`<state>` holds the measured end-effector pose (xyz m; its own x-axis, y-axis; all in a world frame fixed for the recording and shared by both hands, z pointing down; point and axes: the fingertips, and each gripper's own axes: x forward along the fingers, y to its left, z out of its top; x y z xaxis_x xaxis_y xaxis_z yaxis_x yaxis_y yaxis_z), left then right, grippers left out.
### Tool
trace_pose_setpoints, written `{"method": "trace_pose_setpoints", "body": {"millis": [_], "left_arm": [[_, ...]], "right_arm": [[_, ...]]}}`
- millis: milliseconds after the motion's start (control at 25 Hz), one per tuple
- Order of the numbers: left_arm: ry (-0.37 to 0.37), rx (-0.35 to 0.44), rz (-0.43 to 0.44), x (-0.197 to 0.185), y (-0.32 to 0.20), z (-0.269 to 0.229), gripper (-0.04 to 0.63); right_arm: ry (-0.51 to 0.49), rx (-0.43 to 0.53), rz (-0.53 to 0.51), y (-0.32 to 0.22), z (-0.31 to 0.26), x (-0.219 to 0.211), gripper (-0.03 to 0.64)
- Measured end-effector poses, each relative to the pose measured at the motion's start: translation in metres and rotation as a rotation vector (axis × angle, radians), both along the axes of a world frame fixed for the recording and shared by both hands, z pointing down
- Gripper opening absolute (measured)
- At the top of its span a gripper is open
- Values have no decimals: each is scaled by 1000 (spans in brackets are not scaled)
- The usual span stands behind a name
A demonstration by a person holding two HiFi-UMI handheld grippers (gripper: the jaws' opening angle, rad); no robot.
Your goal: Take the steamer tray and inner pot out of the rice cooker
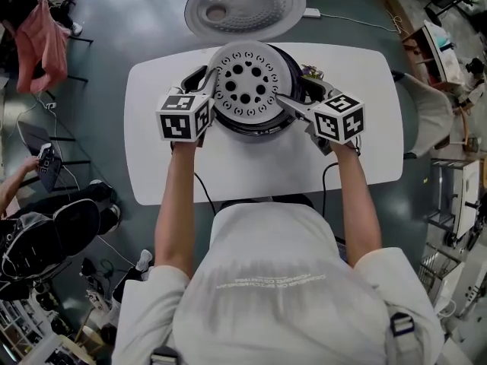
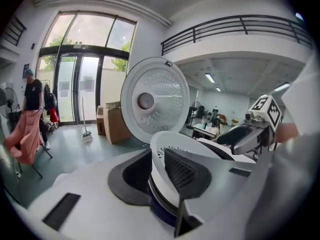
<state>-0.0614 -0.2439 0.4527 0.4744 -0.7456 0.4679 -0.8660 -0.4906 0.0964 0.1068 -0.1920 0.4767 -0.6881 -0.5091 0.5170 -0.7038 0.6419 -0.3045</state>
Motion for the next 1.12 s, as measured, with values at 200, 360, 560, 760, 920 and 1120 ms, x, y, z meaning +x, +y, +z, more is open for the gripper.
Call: {"method": "trace_pose_setpoints", "body": {"millis": [200,360,560,760,920,1120], "left_arm": [[3,5,-25,-10,16,-8,89],[-1,-20,-50,-31,23,-3,84],[18,-49,-72,-44,15,7,71],[36,-45,-54,-52,17,12,92],[83,-84,-56,-55,20,18,133],[280,-144,-156,-69,28,22,76]], "right_arm": [[10,-10,-13,5,-4,-2,321],[33,-49,-54,1,-3,-17,319],[44,-108,-101,-14,-2,-34,271],[48,-160,-94,-15,4,-47,198],[21,-156,-52,-21,-4,-49,170],[18,-133,-33,-22,-14,-64,153]]}}
